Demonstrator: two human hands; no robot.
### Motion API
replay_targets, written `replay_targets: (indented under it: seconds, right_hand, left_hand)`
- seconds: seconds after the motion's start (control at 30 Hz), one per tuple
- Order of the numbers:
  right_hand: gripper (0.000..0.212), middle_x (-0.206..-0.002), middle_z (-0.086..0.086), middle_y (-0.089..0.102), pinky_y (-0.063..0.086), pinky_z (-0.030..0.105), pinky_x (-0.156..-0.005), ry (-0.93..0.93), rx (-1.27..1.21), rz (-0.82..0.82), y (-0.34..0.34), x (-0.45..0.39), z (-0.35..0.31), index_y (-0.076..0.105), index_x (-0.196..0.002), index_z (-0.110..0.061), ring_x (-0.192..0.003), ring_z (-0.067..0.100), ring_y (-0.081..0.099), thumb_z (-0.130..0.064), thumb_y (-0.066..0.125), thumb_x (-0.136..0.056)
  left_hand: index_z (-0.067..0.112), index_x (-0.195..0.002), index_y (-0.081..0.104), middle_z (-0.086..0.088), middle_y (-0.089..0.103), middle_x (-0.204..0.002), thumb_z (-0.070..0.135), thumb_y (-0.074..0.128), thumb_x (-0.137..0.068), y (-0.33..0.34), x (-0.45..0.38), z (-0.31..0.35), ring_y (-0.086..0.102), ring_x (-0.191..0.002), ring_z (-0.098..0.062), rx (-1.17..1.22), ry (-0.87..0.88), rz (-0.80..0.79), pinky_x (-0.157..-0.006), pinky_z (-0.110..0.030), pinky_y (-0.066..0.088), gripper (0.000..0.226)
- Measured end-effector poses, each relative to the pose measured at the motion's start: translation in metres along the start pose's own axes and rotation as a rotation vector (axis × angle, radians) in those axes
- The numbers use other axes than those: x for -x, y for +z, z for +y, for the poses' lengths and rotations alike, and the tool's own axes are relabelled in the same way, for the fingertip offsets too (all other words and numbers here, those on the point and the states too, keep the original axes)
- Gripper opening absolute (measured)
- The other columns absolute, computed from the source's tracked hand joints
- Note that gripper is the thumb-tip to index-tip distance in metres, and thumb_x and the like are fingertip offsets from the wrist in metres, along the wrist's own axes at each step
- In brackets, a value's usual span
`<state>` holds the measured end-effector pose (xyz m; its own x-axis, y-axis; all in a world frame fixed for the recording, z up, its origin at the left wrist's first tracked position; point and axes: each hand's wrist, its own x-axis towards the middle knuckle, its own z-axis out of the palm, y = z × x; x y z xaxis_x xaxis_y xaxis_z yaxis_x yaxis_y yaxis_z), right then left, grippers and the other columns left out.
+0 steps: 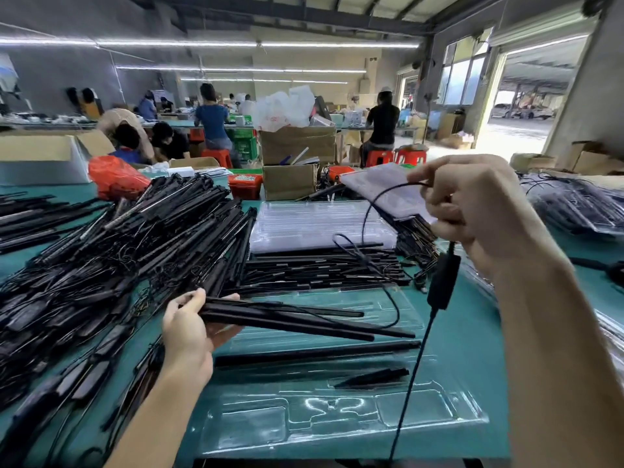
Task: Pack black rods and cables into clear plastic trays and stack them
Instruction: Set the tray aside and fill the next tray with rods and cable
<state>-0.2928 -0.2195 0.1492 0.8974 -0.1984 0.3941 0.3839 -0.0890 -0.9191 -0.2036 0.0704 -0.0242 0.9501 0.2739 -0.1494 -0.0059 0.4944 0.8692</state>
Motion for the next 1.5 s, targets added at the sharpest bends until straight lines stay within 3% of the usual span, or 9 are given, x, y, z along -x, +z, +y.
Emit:
replay_targets:
  seconds: [0.1,0.3,0.5,0.57,0.67,0.77,1.03,1.23,1.5]
  right_hand:
    - [0.039,-0.053,-0.002,0.056,0.024,0.019,-0.038,-0.067,0.025,0.096,0.0,-0.003,-0.003,0.072,-0.079,-0.003,-0.048,0.012,0.033,0.017,0.04,-0.068]
    - [0.028,-0.079,0.001,0.075,0.042,0.022,-0.041,-0.219,0.041,0.192,-0.003,0.001,0.002,0.078,-0.077,-0.022,-0.054,0.015,0.057,0.004,0.067,-0.082]
    - [0.014,-0.064,0.003,0.069,0.03,0.016,-0.036,-0.217,-0.04,0.292,0.003,0.002,0.007,0.078,-0.096,-0.02,-0.032,0.012,0.039,-0.01,0.068,-0.093]
    - [0.016,-0.06,0.002,0.066,0.027,0.015,-0.036,-0.221,-0.053,0.307,0.003,0.003,0.006,0.078,-0.096,-0.02,-0.033,0.011,0.036,-0.009,0.067,-0.094]
    - [0.017,-0.057,0.002,0.062,0.024,0.016,-0.037,-0.201,-0.058,0.32,0.004,0.003,0.008,0.078,-0.097,-0.017,-0.036,0.011,0.031,-0.007,0.065,-0.094]
    - [0.016,-0.057,0.002,0.058,0.023,0.016,-0.037,-0.168,-0.054,0.336,0.006,0.002,0.012,0.077,-0.099,-0.016,-0.04,0.012,0.028,-0.008,0.064,-0.094]
    - [0.017,-0.058,0.002,0.055,0.02,0.015,-0.038,-0.137,-0.074,0.329,0.007,0.002,0.012,0.076,-0.096,-0.018,-0.037,0.011,0.027,-0.007,0.063,-0.093]
    - [0.011,-0.057,0.003,0.053,0.019,0.016,-0.04,-0.094,-0.094,0.338,0.008,0.004,0.015,0.07,-0.092,-0.015,-0.039,0.012,0.028,-0.009,0.062,-0.093]
    - [0.008,-0.057,0.005,0.05,0.018,0.016,-0.04,-0.073,-0.119,0.328,0.013,0.005,0.012,0.067,-0.099,-0.009,-0.041,0.012,0.025,-0.01,0.061,-0.094]
  left_hand:
    - [0.018,-0.095,0.045,-0.024,0.075,-0.09,0.016,0.046,-0.106,-0.004,0.011,0.002,0.075,-0.079,-0.04,-0.024,-0.003,-0.056,-0.056,-0.046,0.06,0.01]
    - [0.015,-0.098,0.048,-0.025,0.074,-0.099,0.013,0.05,-0.104,-0.017,0.028,-0.005,0.073,-0.088,-0.042,-0.06,-0.067,-0.07,-0.06,-0.048,0.061,0.007]
    - [0.009,-0.103,0.057,-0.026,0.07,-0.111,0.008,0.059,-0.099,-0.027,0.03,-0.014,0.075,-0.08,-0.035,-0.196,-0.111,-0.086,-0.056,-0.039,0.061,0.005]
    - [0.017,-0.104,0.064,-0.013,0.066,-0.117,0.015,0.066,-0.096,-0.032,0.03,-0.015,0.075,-0.07,-0.026,-0.451,-0.017,-0.089,-0.061,-0.044,0.062,0.009]
    - [0.041,-0.09,0.063,0.017,0.068,-0.086,0.044,0.064,-0.092,-0.038,0.034,-0.013,0.066,-0.052,-0.014,-1.131,0.328,-0.106,-0.057,-0.037,0.057,0.004]
    - [0.044,-0.082,0.059,0.025,0.062,-0.08,0.054,0.06,-0.087,-0.039,0.038,-0.012,0.057,-0.07,0.001,-1.493,0.564,-0.095,-0.053,-0.025,0.046,0.011]
    - [0.034,-0.083,0.069,0.022,0.068,-0.086,0.011,0.072,-0.087,-0.054,0.031,0.004,0.06,-0.085,0.005,-1.205,0.574,-0.41,-0.067,-0.01,0.043,0.023]
    - [0.045,-0.109,0.061,0.031,0.06,-0.113,0.03,0.081,-0.082,-0.073,0.027,0.019,0.046,-0.115,0.013,-1.411,0.415,-0.66,-0.094,-0.018,0.039,0.037]
    - [0.046,-0.118,0.058,0.02,0.059,-0.11,0.022,0.083,-0.081,-0.073,0.022,0.019,0.047,-0.112,0.011,-1.388,0.4,-0.691,-0.091,-0.007,0.036,0.051]
